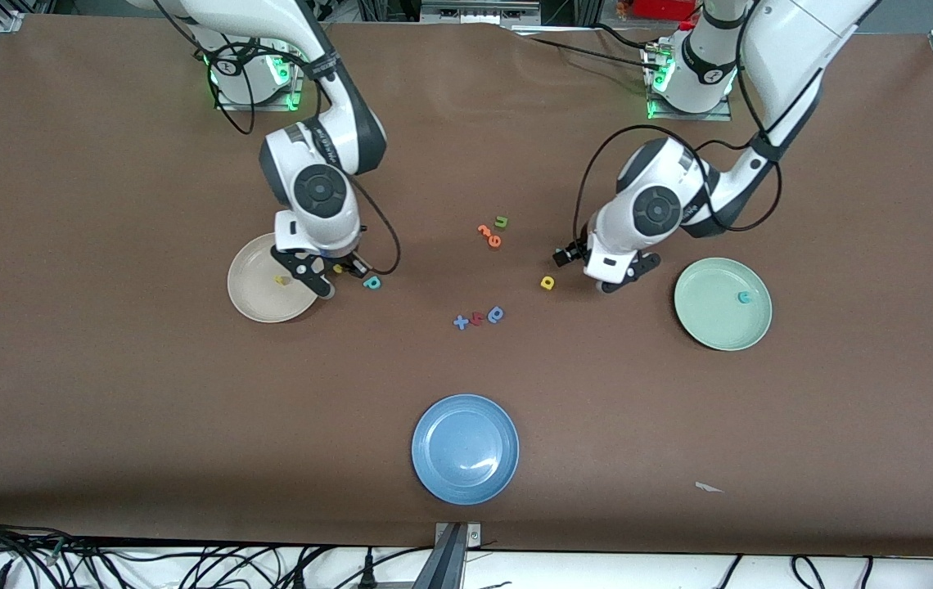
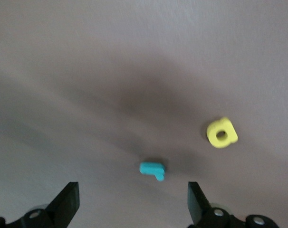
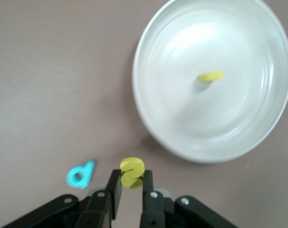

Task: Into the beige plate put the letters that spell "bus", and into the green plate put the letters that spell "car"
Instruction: 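Place the yellow s on the white plate while the left gripper reaches r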

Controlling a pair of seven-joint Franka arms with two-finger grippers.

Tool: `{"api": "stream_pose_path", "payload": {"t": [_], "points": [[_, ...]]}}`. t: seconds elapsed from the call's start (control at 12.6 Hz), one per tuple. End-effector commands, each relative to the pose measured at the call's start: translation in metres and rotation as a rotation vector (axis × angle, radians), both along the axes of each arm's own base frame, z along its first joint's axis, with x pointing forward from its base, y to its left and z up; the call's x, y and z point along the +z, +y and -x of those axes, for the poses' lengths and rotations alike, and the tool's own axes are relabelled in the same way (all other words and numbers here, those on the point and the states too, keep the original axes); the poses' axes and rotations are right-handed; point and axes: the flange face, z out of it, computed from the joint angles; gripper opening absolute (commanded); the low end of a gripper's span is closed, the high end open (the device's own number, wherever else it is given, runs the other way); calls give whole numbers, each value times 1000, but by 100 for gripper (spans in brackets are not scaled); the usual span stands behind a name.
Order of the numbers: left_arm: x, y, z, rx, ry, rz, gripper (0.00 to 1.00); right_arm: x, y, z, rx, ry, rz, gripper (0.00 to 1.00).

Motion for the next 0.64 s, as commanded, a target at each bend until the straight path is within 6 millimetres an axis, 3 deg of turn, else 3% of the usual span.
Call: {"api": "stream_pose_path", "payload": {"t": [0.0,0.16,0.32,0.48,0.56], "points": [[-6,-11,18,7,-54,2,99,-6,-49,6,90,0,-26,22],[-12,-14,23,-3,-84,21,96,-7,-73,-3,112,17,-52,22],[-16,-9,21,-41,-106,3,93,-13,-109,-13,140,44,-61,23],[-22,-9,23,-60,-106,-6,90,-17,-114,-14,116,55,-87,79],[-26,-9,24,-59,-102,-13,90,-16,-116,-16,108,52,-92,99]]}}
